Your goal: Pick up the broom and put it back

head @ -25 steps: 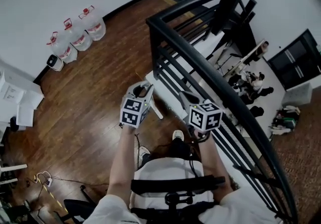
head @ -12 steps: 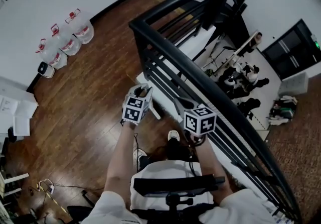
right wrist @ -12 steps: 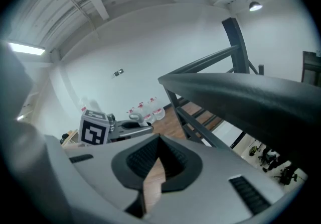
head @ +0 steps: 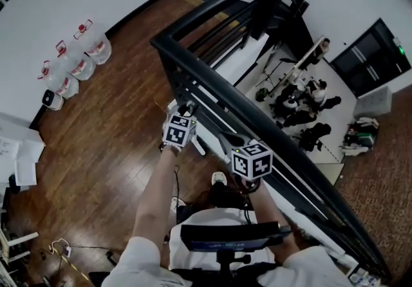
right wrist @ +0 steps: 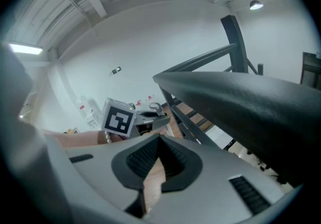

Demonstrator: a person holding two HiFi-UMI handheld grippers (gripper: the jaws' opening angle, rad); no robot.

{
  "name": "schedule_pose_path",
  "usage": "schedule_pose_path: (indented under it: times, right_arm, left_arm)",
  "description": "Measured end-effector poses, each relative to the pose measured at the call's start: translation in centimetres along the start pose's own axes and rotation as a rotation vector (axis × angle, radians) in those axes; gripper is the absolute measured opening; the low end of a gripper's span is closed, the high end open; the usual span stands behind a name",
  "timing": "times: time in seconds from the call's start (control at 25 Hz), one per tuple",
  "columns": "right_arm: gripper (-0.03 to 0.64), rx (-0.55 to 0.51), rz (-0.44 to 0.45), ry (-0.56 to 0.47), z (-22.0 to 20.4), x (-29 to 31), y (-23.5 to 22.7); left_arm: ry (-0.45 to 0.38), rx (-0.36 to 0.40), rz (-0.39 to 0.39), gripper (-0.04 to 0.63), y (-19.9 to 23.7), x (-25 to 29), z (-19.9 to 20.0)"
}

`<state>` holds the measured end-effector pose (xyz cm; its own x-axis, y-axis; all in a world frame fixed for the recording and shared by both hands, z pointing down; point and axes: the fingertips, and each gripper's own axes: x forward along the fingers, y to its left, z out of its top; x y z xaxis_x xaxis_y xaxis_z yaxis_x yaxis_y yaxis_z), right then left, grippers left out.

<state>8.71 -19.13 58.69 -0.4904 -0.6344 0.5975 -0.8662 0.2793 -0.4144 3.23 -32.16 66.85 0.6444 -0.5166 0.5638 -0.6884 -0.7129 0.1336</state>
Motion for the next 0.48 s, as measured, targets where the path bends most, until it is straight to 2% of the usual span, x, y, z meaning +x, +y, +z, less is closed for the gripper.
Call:
schedule_pose_path:
  times: [0.48]
  right_arm:
    - [0.018, 0.007, -0.022, -0.002, 0.0, -0.6, -1.5]
  left_arm:
    - [0.010, 0.034, -0.042, 0.107, -1.8, 4.2, 1.8]
